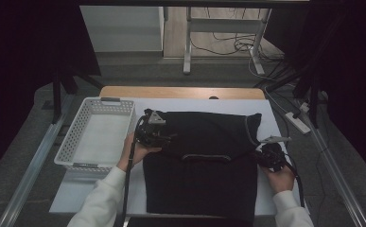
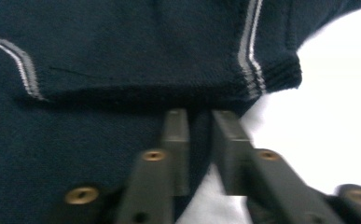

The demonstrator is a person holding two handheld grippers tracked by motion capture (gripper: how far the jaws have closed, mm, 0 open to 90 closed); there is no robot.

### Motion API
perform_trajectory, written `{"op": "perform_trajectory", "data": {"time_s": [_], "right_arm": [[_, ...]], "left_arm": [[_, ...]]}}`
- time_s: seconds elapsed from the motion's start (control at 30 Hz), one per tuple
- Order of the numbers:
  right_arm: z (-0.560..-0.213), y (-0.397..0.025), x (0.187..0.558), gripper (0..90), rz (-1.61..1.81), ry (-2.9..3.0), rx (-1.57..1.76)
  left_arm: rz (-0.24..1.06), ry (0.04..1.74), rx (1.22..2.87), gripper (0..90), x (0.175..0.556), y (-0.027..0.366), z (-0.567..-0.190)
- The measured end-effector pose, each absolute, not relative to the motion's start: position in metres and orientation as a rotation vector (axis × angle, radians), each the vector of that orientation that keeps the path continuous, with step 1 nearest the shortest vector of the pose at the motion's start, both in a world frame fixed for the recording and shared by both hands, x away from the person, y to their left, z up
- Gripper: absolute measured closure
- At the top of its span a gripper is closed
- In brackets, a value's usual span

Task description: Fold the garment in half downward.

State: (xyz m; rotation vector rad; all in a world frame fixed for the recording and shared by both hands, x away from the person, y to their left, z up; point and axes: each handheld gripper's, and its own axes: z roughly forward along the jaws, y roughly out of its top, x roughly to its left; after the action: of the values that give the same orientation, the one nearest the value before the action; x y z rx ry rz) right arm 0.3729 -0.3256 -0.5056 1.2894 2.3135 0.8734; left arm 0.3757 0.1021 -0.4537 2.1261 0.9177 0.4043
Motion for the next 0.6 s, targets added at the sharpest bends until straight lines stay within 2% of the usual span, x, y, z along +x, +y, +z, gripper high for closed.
{"op": "perform_trajectory", "data": {"time_s": [0.07,0.33,0.6], "right_arm": [[-0.503,-0.324,0.372,85.2,0.882,2.311,1.281],[-0.485,-0.300,0.369,86.2,0.936,2.310,1.194],[-0.498,-0.271,0.372,86.1,0.957,2.384,1.141]], "left_arm": [[0.405,0.918,2.125,37.3,0.376,0.102,-0.454],[0.406,0.919,2.123,37.3,0.375,0.102,-0.453],[0.407,0.918,2.121,37.3,0.375,0.104,-0.453]]}}
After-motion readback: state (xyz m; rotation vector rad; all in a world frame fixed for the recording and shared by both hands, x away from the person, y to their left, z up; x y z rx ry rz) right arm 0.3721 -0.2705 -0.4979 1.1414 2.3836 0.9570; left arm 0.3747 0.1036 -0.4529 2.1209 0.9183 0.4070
